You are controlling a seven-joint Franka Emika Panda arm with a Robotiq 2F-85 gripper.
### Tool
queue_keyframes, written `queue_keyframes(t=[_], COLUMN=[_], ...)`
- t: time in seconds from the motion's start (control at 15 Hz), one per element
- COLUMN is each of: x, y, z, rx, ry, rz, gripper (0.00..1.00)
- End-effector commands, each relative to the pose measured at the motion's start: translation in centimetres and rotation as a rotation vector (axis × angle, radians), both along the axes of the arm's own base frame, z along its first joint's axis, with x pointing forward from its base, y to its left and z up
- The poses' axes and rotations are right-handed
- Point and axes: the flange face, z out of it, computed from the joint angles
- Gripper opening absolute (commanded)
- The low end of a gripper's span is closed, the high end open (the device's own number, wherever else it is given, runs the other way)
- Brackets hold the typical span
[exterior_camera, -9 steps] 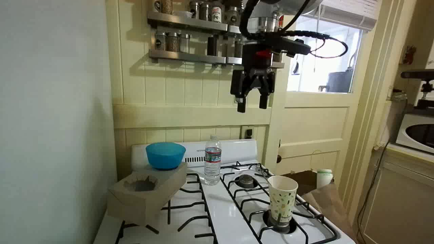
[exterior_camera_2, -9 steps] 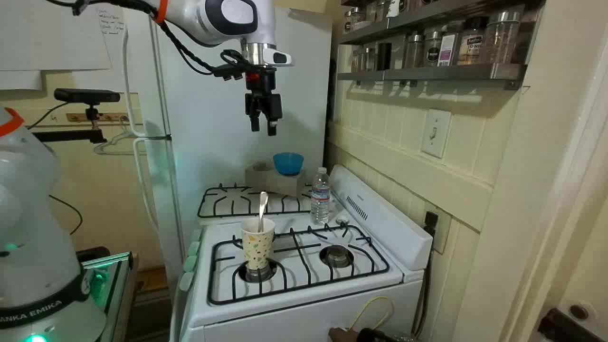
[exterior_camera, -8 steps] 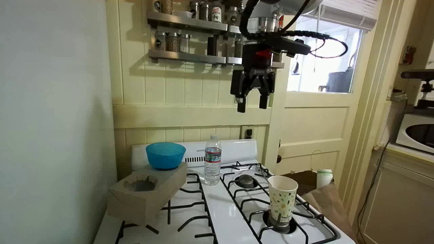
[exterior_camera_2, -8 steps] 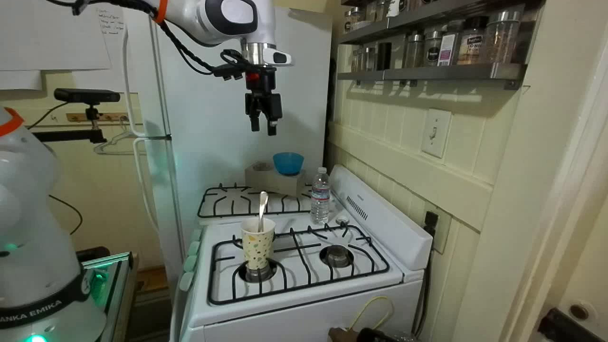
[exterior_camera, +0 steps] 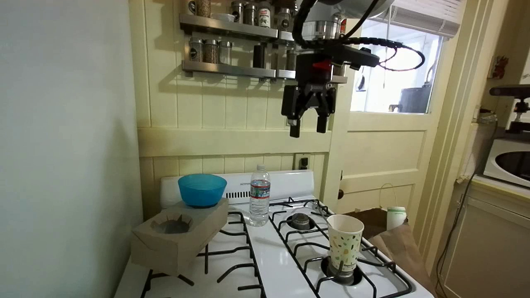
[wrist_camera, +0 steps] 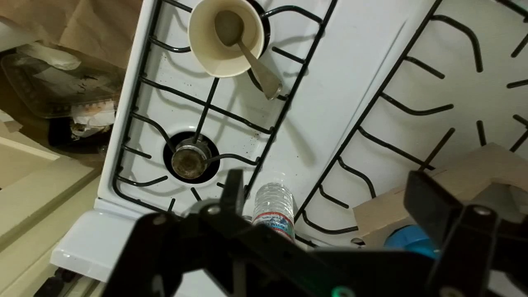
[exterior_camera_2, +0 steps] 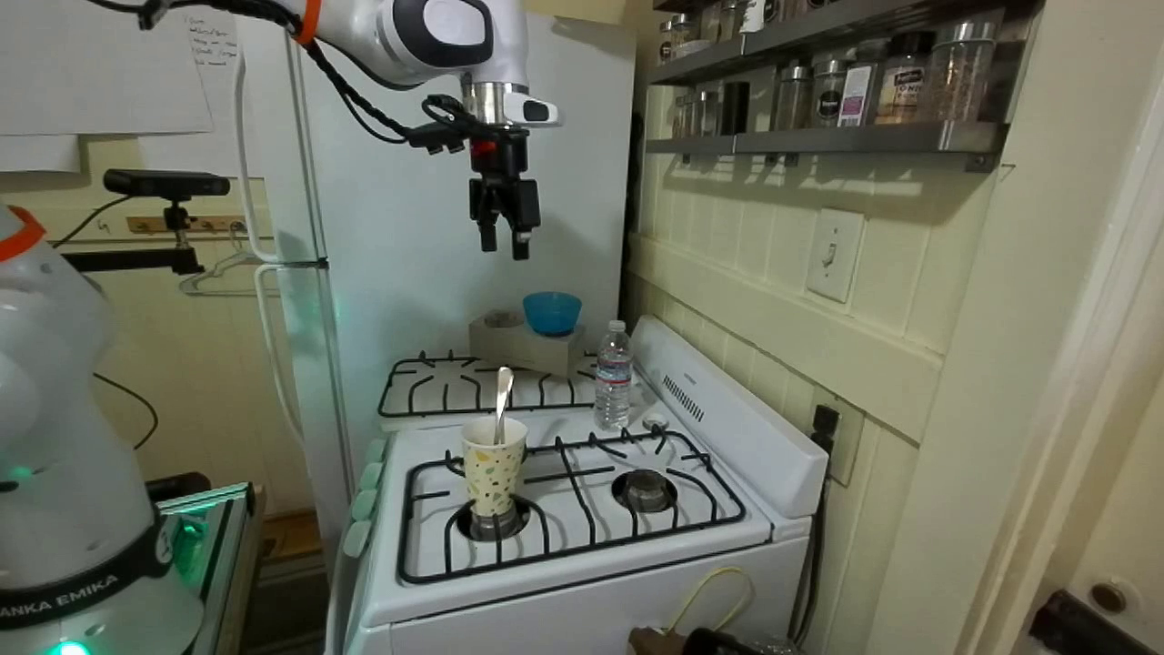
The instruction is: Put the blue bowl on top of the coffee cup.
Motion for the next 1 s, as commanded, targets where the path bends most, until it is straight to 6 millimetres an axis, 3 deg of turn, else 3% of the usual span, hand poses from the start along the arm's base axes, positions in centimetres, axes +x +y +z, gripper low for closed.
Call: queue_keyframes(t=[0.0,0.27,0.53,0.73,0.93], x=[1.2,7.3,13.5,16.0,17.3], y=[0.2,2.3,6.1,8.8,10.8], z=[0.0,-1.8,-5.5,-8.6,-11.5], rx=[0.018,0.075,0.166,0.194,0.206], ry=[0.008,-0.004,0.067,0.129,0.189], rz=[-0.088,-0.316,-0.469,-0.514,-0.543], gripper=[1.00,1.00,1.00,1.00,1.00])
